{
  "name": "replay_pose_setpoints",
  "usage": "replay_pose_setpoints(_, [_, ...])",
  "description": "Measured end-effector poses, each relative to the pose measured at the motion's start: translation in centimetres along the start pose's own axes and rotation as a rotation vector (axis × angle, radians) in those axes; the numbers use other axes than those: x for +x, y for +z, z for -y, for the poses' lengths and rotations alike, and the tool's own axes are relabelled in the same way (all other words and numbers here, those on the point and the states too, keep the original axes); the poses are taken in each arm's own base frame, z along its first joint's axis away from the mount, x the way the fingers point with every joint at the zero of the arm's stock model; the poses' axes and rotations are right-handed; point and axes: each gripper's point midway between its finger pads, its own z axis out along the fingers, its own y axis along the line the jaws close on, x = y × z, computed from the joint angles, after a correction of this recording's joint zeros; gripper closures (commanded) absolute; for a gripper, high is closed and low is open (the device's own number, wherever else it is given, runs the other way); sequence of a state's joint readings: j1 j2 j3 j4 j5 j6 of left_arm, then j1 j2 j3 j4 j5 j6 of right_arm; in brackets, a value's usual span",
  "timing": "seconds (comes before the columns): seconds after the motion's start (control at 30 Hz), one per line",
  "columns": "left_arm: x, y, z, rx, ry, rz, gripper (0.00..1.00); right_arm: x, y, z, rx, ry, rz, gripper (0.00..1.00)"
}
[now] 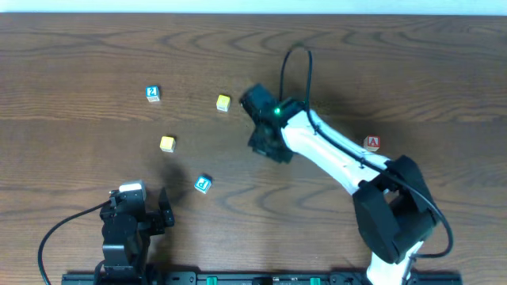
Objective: Spell out Ai2
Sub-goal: 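Carry the red I block with right gripper toward upper center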
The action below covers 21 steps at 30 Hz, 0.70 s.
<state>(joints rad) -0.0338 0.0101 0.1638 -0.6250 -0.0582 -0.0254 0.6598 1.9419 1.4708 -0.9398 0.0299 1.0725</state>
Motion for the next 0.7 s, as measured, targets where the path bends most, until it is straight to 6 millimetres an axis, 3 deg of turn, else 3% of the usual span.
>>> replay_pose_setpoints(0.13, [0.0,0.0,0.0,0.0,0.0,0.0,0.05,-2.5,-3.4,-3.3,-0.098,-0.09,0.075,0.98])
replay_pose_setpoints(0.27, [0.0,0.0,0.0,0.0,0.0,0.0,0.05,-4.2,-3.9,-3.4,-0.122,-0.115,0.096,0.98])
replay_pose_setpoints(0.4, [0.0,0.0,0.0,0.0,0.0,0.0,0.05,-5.5,-2.8,-2.8,-0.099,-0.146,0.079,0.98])
replay_pose_setpoints(0.7, [0.0,0.0,0.0,0.0,0.0,0.0,0.05,-6.2,2.6,-3.1,0.038,-0.239,-0.026,0.98])
